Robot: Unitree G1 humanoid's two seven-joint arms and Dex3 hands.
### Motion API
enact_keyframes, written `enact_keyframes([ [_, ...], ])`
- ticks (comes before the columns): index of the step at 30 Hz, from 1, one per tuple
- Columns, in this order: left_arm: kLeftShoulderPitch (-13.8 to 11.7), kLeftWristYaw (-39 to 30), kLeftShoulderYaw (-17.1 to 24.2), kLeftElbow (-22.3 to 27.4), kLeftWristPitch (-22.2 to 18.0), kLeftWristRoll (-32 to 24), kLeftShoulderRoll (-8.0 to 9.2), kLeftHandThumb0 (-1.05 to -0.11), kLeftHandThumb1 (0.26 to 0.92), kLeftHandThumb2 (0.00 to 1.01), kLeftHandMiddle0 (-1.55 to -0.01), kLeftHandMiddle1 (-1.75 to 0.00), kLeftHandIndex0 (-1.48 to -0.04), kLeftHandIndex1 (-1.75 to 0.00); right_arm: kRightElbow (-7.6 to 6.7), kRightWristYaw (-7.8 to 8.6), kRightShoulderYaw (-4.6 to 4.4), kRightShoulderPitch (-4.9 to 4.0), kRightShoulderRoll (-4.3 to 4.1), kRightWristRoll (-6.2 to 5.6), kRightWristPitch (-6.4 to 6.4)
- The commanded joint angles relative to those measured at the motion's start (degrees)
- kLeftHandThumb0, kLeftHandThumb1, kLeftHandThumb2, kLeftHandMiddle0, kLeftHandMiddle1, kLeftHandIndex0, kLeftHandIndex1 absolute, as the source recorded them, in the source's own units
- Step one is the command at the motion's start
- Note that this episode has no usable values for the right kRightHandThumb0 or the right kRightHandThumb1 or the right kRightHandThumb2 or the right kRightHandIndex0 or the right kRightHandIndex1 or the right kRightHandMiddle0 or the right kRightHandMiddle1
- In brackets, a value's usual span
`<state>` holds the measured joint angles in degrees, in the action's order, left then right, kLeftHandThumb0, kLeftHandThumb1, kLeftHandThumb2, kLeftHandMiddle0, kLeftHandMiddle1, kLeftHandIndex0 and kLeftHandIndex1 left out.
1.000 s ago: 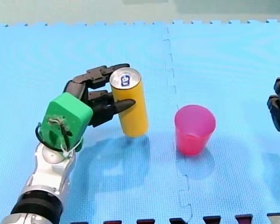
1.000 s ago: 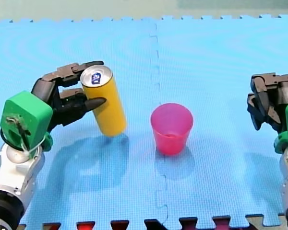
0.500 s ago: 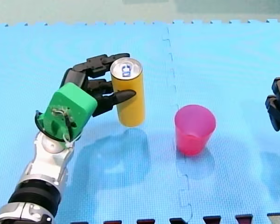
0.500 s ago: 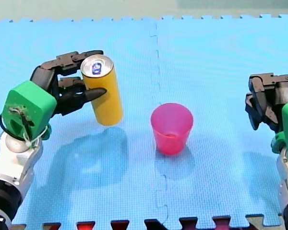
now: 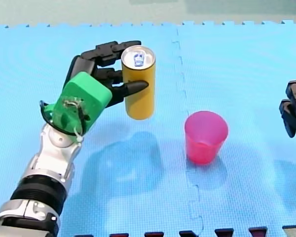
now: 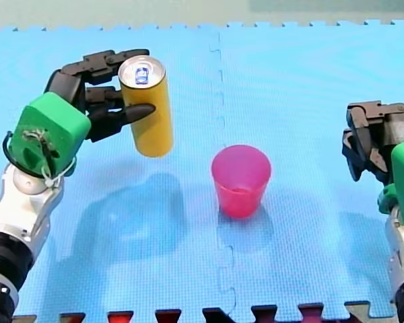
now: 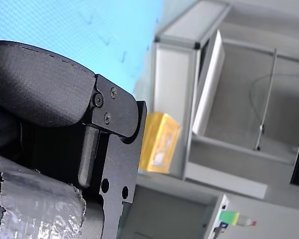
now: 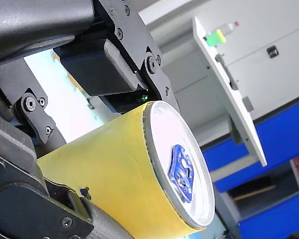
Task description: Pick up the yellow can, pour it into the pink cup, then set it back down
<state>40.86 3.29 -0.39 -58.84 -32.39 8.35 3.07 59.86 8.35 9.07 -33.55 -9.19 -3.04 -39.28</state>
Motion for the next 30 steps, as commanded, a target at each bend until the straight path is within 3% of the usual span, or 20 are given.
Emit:
enact_keyframes([
  [1,1.70,0.98,-0.19,-1.02,0.33,0.22,-0.21,-0.414,0.753,0.00,-1.40,-0.01,-1.26,0.00,-0.15,-0.13,0.03,-0.05,-0.09,-0.01,-0.18],
  [11,4.40,3.52,-1.49,-4.47,2.18,2.12,-0.99,-0.424,0.748,0.00,-1.41,-0.01,-1.27,0.00,-0.53,-0.07,-0.01,-0.01,-0.02,-0.22,-0.03],
  [22,8.42,6.52,-3.37,-5.90,3.67,4.25,-3.09,-0.431,0.748,0.00,-1.42,-0.01,-1.27,0.00,-1.64,-0.38,-0.23,0.27,0.37,-0.25,0.55],
  [30,8.94,8.43,-5.83,-5.79,3.71,7.18,-3.25,-0.434,0.748,0.00,-1.43,-0.01,-1.27,0.00,-2.44,-1.31,-0.47,0.71,0.71,0.27,0.34],
])
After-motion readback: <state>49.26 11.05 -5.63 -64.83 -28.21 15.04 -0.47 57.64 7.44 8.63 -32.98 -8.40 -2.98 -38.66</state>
